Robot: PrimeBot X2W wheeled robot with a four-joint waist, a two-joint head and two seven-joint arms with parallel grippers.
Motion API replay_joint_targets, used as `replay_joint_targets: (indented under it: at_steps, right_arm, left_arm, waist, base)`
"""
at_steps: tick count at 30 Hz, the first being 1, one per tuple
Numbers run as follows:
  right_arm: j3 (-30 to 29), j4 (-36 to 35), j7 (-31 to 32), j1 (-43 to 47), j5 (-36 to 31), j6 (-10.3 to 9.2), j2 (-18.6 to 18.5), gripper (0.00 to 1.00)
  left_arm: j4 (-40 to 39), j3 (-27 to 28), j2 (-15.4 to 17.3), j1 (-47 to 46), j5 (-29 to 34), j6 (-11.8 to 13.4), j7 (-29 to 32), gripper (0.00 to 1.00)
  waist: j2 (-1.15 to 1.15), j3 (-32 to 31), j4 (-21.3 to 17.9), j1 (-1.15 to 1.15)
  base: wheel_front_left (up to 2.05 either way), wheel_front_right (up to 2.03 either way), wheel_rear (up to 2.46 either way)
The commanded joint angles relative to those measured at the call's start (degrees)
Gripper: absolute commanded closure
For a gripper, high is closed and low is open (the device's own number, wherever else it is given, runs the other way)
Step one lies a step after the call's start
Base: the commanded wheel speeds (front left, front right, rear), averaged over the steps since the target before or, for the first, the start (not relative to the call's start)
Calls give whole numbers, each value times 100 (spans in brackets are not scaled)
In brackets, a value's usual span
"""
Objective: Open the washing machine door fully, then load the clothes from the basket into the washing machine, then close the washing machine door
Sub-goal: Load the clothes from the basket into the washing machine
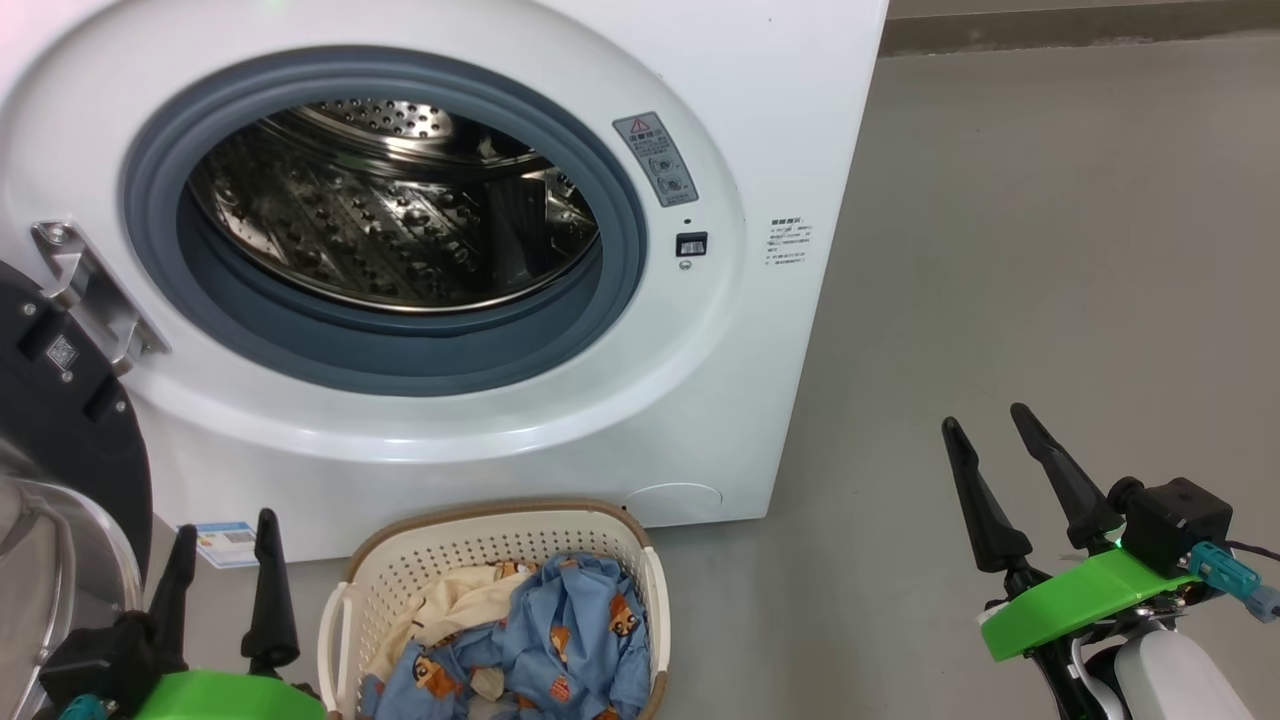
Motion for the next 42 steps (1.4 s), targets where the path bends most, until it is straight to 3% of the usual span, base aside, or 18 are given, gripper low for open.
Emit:
replay_joint_targets:
  at_steps: [1,25,42]
  right_arm:
    - [88,-153,-69,-136,-11,9,-24,0]
    - [96,-153,-69,-165,-17,9,-16,0]
    - [-35,-290,-69,-360,-78,9,98,0]
  left_arm:
    - [-100,217,77,-235,62,-22,-37,0]
    - [-86,268,34,-256,126,-63,-37,0]
    - [77,42,147,-630,90,-106,-10,0]
  waist:
    - [0,-3,7,0]
    - [0,91,7,0]
    - [0,919,-173,0]
  base:
    - [0,0,0]
    - [0,0,0]
    - [0,0,0]
